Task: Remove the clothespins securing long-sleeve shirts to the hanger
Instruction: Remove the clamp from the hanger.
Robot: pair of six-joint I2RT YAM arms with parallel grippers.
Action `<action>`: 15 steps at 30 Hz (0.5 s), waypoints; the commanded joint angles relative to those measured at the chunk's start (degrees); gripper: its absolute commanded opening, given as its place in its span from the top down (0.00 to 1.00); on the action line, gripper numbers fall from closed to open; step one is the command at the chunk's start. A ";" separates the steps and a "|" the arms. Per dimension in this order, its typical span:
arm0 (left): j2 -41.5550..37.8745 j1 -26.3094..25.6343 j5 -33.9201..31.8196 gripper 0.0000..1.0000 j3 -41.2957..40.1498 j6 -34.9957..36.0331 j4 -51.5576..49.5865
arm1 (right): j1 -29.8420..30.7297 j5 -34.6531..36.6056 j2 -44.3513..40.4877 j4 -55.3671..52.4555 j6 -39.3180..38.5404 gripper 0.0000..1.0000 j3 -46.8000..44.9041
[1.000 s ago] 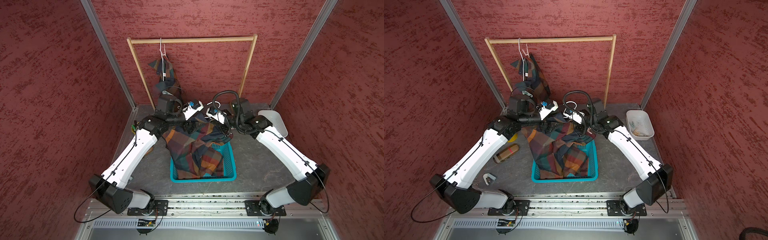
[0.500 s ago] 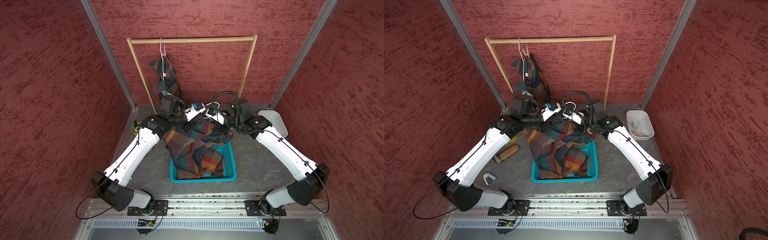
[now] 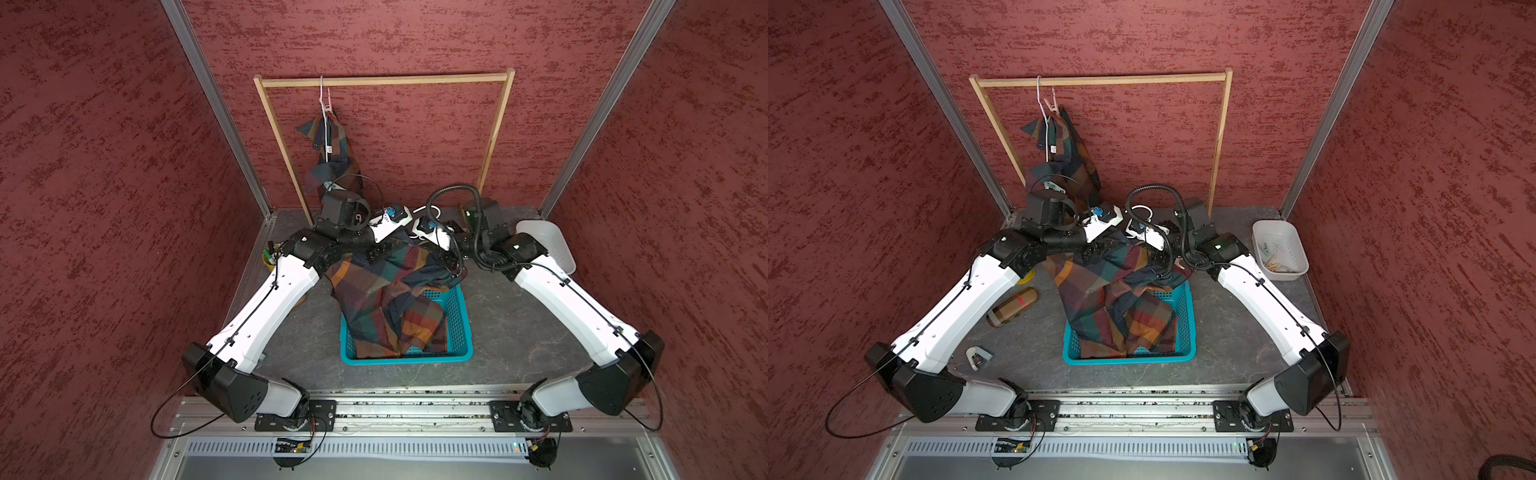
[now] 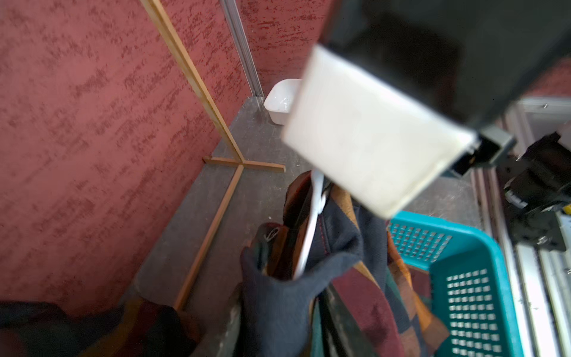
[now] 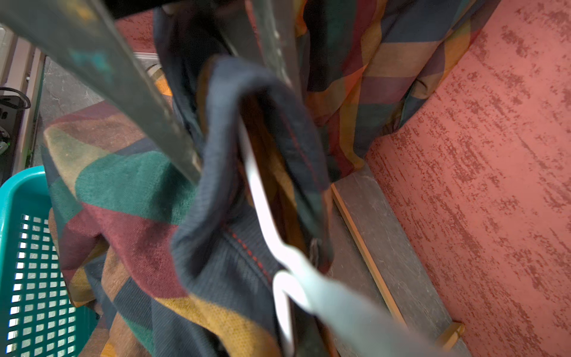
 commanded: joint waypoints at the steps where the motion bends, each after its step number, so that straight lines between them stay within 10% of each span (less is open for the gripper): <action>1: 1.90 -0.33 -0.12 0.50 1.11 0.40 -2.16 | 0.55 -4.20 -2.66 3.17 -0.49 1.00 0.55; 11: 2.88 -0.44 -0.80 1.00 2.54 0.79 -3.17 | 0.73 -4.86 -2.55 3.87 -0.33 1.00 0.19; 15: 1.25 -0.44 -1.16 1.00 1.19 0.66 -1.21 | 0.73 -5.73 -3.01 5.12 0.44 1.00 -0.25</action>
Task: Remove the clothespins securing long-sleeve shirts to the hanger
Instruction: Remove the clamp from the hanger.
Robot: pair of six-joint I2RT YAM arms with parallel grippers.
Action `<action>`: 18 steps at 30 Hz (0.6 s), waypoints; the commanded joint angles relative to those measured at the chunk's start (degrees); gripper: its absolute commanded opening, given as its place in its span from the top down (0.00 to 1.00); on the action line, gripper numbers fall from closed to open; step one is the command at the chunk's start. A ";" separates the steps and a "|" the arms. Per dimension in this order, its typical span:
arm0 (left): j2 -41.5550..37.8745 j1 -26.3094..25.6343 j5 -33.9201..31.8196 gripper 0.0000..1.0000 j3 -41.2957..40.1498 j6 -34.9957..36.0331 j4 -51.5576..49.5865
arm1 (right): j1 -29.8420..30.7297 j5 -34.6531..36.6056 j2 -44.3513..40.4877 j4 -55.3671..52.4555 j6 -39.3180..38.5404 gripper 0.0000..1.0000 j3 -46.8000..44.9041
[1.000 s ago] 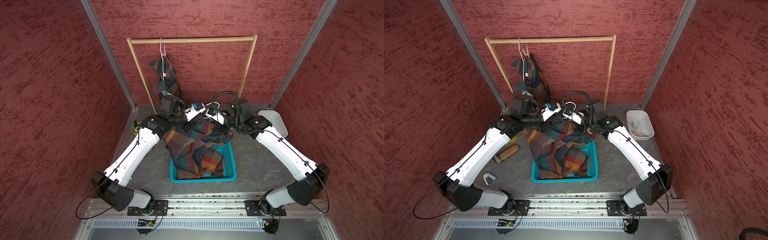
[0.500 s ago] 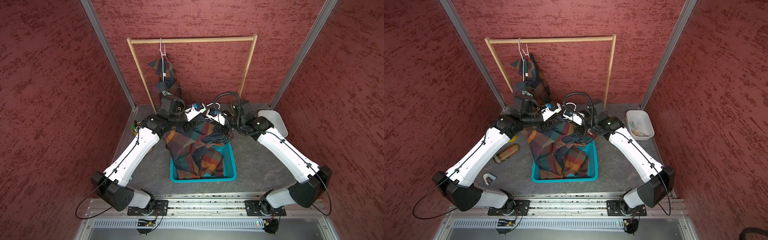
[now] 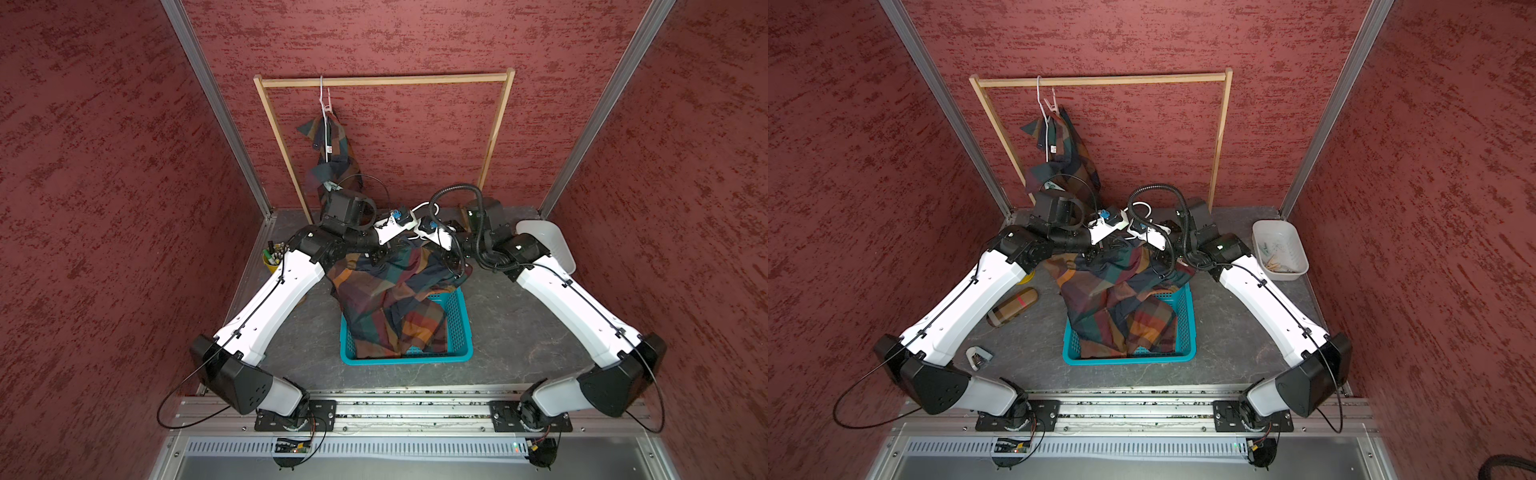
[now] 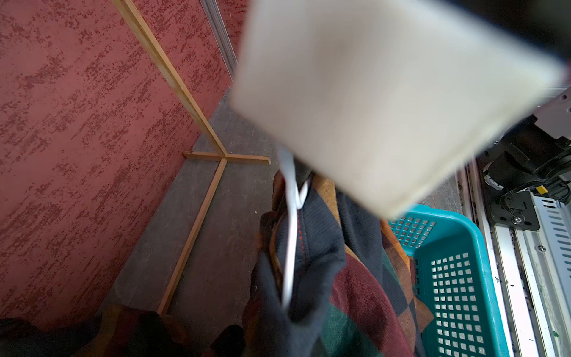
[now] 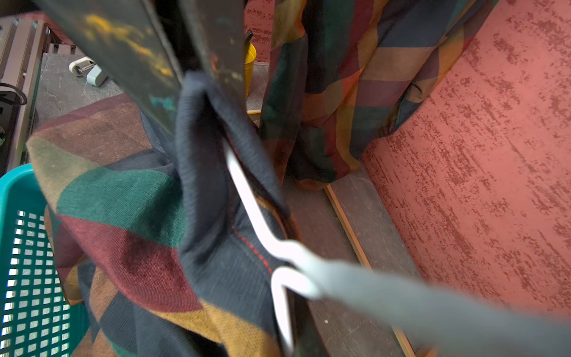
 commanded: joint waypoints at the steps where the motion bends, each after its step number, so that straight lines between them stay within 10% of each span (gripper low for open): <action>1: -1.51 0.37 -2.13 1.00 -1.47 -1.15 3.07 | 1.05 -5.69 -2.94 5.06 1.02 0.98 -0.13; 12: -8.01 3.91 2.27 1.00 -10.10 -1.70 13.35 | -6.17 -13.98 -13.36 17.32 9.53 0.38 -8.28; 18: -12.26 10.36 11.72 1.00 -13.75 -5.51 19.32 | -16.06 -24.86 -22.09 29.47 16.70 0.24 -20.16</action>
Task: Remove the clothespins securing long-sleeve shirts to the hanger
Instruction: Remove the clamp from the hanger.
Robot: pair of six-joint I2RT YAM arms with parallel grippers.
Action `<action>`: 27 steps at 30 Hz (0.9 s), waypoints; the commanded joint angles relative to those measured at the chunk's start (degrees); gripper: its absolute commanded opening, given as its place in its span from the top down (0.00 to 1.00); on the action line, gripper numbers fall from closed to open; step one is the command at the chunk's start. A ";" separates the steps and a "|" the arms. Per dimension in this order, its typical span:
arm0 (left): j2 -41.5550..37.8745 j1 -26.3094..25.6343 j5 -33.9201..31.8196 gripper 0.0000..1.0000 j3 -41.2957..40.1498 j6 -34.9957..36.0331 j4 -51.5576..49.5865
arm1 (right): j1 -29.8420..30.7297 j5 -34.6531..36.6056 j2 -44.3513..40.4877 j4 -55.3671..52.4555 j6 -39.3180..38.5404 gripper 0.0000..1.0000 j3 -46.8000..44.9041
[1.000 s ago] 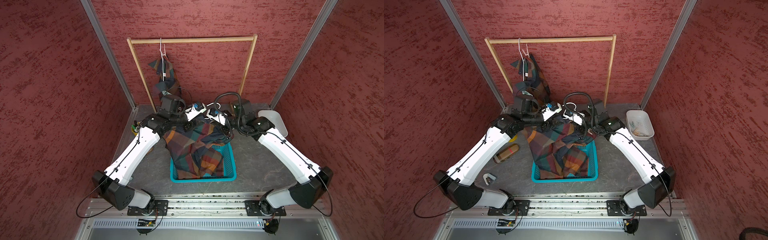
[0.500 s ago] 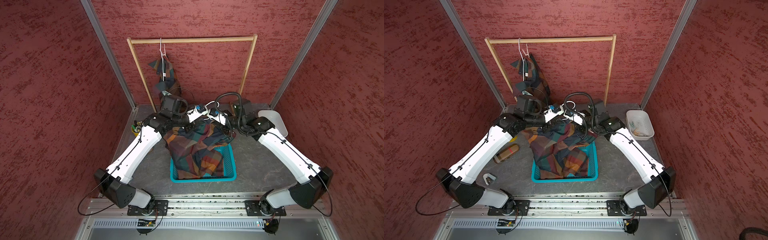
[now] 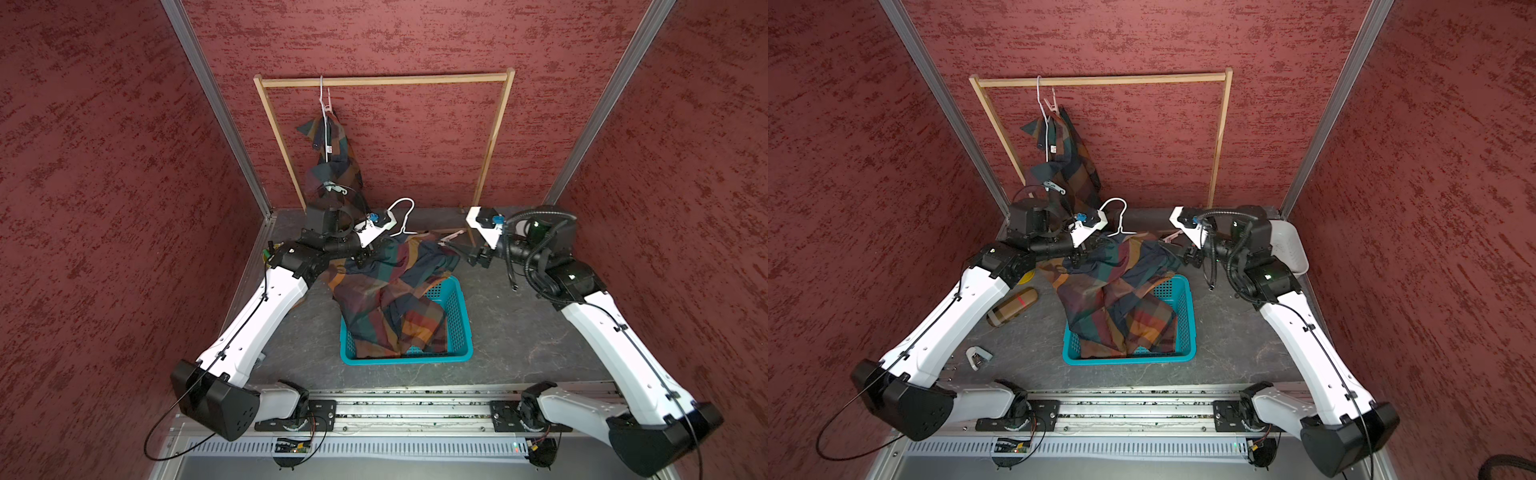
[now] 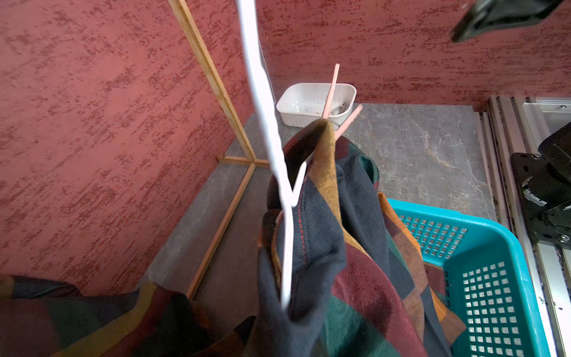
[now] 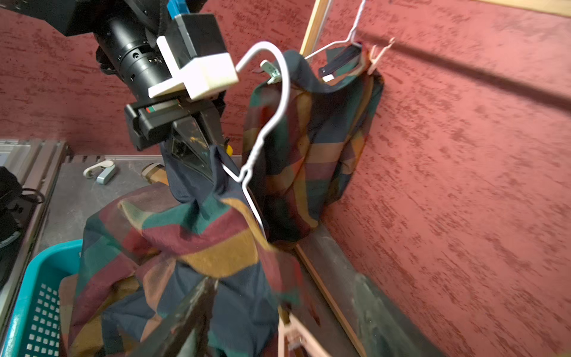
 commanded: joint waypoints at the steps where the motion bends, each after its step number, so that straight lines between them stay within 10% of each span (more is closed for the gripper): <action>1: -3.67 3.35 8.33 1.00 -1.34 -3.95 7.97 | -3.71 -10.18 -2.73 11.07 6.30 0.19 -6.05; 27: -5.09 7.26 15.87 1.00 -3.45 -7.66 9.24 | -8.79 -26.77 6.22 43.74 22.10 0.18 -13.66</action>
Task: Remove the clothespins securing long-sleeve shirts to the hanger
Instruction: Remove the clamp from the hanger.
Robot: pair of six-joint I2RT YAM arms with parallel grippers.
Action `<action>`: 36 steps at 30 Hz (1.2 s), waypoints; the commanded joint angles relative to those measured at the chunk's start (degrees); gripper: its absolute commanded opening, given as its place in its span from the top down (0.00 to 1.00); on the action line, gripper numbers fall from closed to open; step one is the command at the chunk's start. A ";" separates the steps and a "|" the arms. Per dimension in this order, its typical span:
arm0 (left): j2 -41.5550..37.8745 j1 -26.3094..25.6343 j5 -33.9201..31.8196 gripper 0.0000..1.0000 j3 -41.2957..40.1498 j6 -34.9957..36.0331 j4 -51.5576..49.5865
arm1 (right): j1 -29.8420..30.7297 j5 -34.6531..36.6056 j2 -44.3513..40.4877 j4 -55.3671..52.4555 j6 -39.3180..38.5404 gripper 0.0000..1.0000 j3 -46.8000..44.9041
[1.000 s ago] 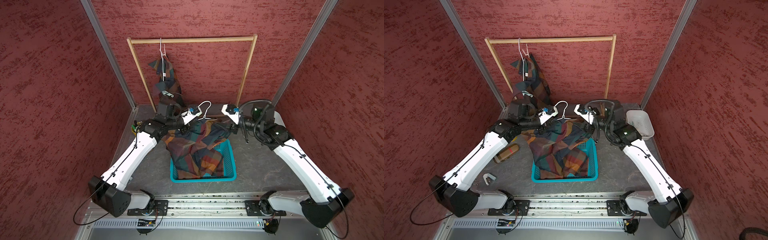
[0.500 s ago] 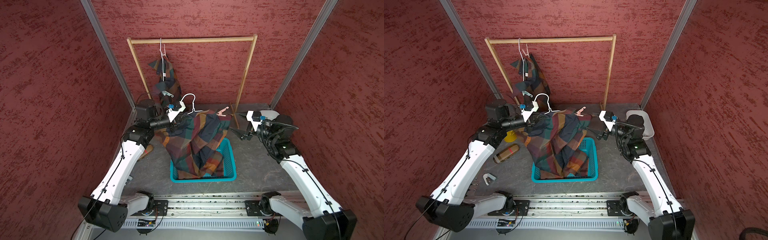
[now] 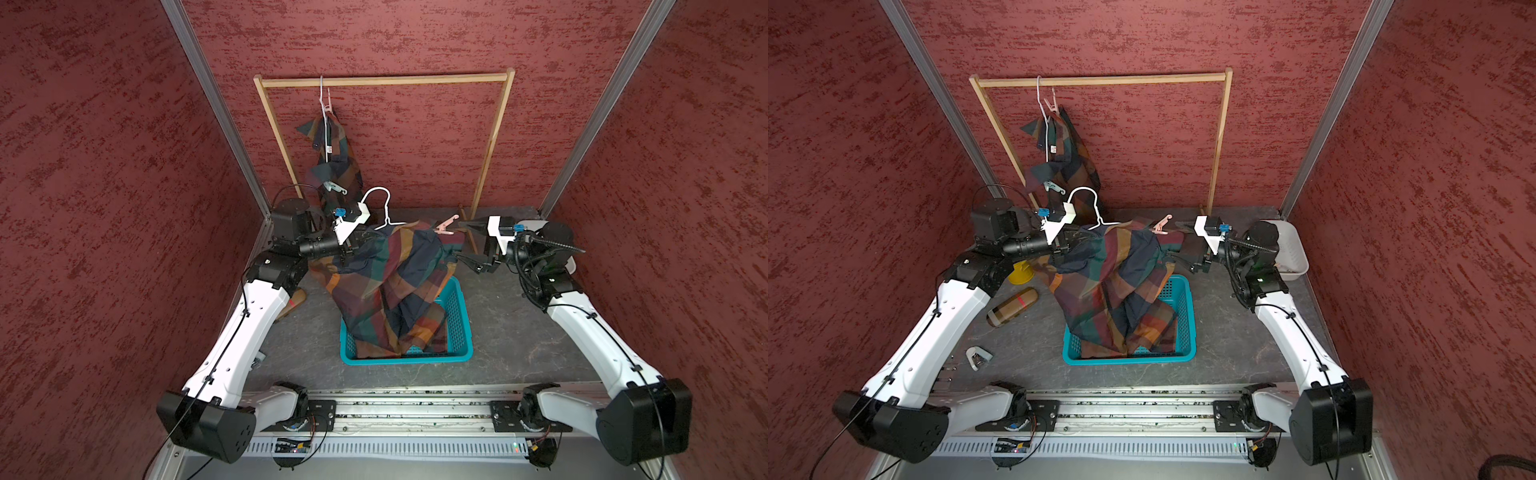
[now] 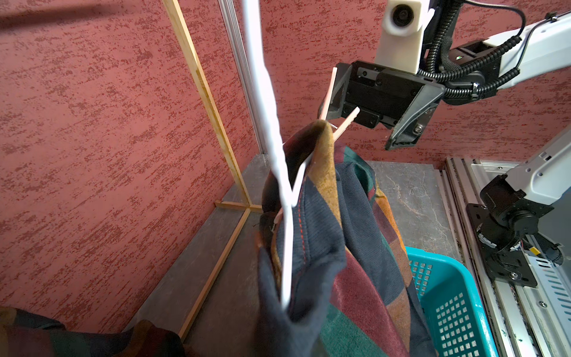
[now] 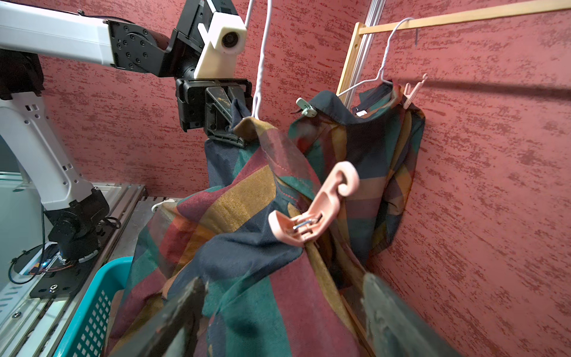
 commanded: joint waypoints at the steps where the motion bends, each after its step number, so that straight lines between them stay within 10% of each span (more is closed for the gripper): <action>1: 0.20 0.20 1.62 1.00 0.27 -1.00 1.46 | 0.13 -2.42 1.07 6.46 3.88 0.18 2.46; 23: 0.38 -0.05 1.33 1.00 0.01 -0.70 1.35 | 5.81 -2.83 10.21 7.70 6.12 0.26 10.25; 36: 0.47 -0.06 1.12 1.00 -0.02 -0.63 1.17 | 6.12 -2.21 11.62 5.86 5.99 0.68 12.01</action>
